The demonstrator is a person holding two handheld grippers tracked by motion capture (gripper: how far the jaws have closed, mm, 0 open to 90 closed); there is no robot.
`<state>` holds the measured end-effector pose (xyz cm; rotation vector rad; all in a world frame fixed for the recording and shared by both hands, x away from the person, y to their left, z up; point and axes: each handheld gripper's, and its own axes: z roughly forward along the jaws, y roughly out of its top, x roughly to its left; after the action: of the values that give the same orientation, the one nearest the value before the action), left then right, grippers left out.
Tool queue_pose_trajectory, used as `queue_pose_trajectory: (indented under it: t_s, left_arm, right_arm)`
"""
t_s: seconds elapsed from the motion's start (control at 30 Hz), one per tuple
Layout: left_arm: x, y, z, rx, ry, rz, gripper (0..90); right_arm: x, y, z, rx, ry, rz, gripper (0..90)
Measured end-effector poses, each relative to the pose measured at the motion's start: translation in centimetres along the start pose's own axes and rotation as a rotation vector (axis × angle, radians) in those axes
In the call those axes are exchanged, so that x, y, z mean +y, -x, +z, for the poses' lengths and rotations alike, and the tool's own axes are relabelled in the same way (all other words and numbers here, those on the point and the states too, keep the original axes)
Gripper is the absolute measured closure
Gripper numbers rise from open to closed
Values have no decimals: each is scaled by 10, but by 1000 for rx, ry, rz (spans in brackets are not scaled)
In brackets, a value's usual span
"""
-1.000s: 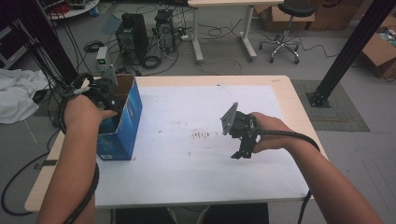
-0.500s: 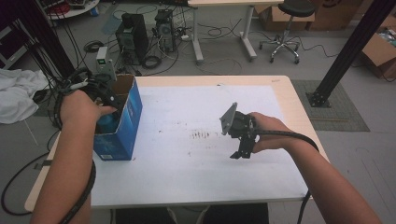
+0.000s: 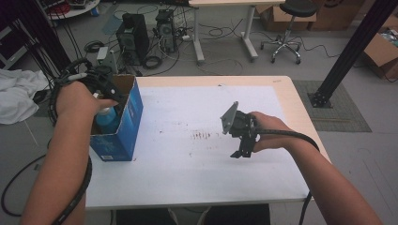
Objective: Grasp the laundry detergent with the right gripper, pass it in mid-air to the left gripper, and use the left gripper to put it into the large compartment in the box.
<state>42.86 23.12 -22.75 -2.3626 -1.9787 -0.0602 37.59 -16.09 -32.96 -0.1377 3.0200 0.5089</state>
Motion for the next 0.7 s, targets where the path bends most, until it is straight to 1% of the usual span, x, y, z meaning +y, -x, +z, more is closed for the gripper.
queue_pose_trajectory:
  t_s: [0.07, 0.1, 0.17, 0.3, 0.37, 0.5, 0.7]
  left_arm:
    - [0, 1, -2, -5, -4, 1, 187]
    - [1, 2, -3, -5, -6, 2, 160]
    - [0, 4, -5, 0, -5, 11, 154]
    - [-1, 9, -12, 2, 7, 46, 153]
    - [-2, 13, -15, -3, 12, 52, 148]
    - [-3, 20, -19, -23, 14, 93, 113]
    - [-5, 31, -29, -18, 29, 148, 104]
  right_arm:
    - [0, 0, 0, 0, 0, 0, 0]
    - [0, 0, 0, 1, 0, -1, 0]
    - [0, 0, 0, 0, -2, -2, 0]
    - [-1, 1, -1, 1, 3, 4, 0]
    - [-1, 1, 0, 0, 2, 4, 0]
    - [0, 1, 0, 1, 1, 3, 0]
    - [3, 2, 2, 6, 1, 1, 0]
